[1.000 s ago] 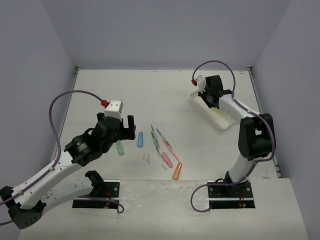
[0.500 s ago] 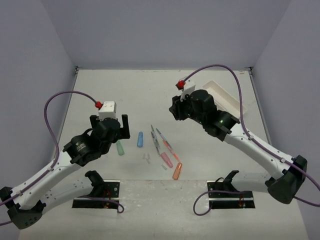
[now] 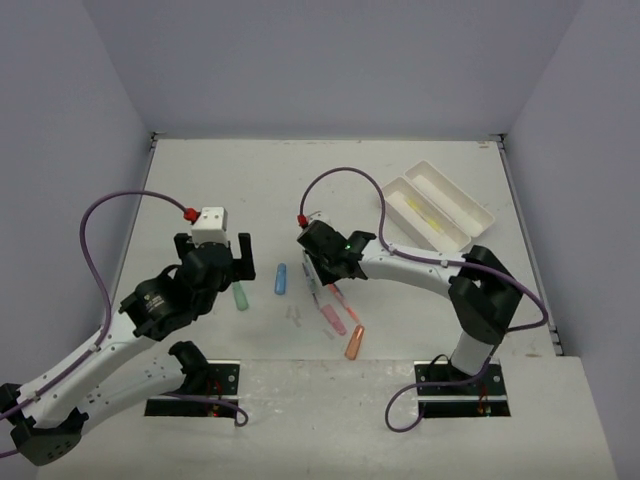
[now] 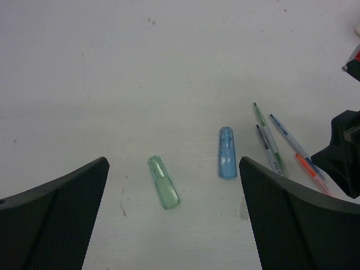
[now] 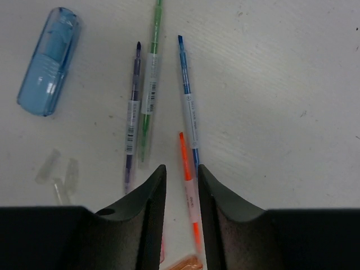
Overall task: Sort the stationery into containers
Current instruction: Pick up the pen from the center of the board.
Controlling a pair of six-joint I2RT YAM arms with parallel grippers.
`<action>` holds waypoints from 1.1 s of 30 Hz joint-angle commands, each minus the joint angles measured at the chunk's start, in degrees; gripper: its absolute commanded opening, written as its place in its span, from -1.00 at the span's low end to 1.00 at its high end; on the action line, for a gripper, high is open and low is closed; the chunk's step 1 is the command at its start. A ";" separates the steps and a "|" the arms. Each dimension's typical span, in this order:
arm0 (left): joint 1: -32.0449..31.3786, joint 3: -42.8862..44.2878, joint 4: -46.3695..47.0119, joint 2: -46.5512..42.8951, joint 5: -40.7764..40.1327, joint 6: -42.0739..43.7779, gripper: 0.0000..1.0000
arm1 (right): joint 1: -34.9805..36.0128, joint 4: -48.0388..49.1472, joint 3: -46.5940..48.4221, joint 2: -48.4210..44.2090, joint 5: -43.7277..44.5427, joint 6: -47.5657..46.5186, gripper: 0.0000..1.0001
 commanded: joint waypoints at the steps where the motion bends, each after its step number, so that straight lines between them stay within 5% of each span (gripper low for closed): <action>1: 0.14 -0.50 3.11 0.31 0.61 2.11 1.00 | -1.99 -1.08 4.20 4.30 -1.05 -3.80 -0.41; 25: 0.14 -0.93 4.52 0.42 2.93 3.53 1.00 | -6.23 1.14 9.56 14.01 -6.89 -8.91 -0.40; 33: 0.05 -1.03 4.62 0.22 3.12 3.71 1.00 | -8.52 0.69 8.45 15.50 -6.98 -9.88 -0.62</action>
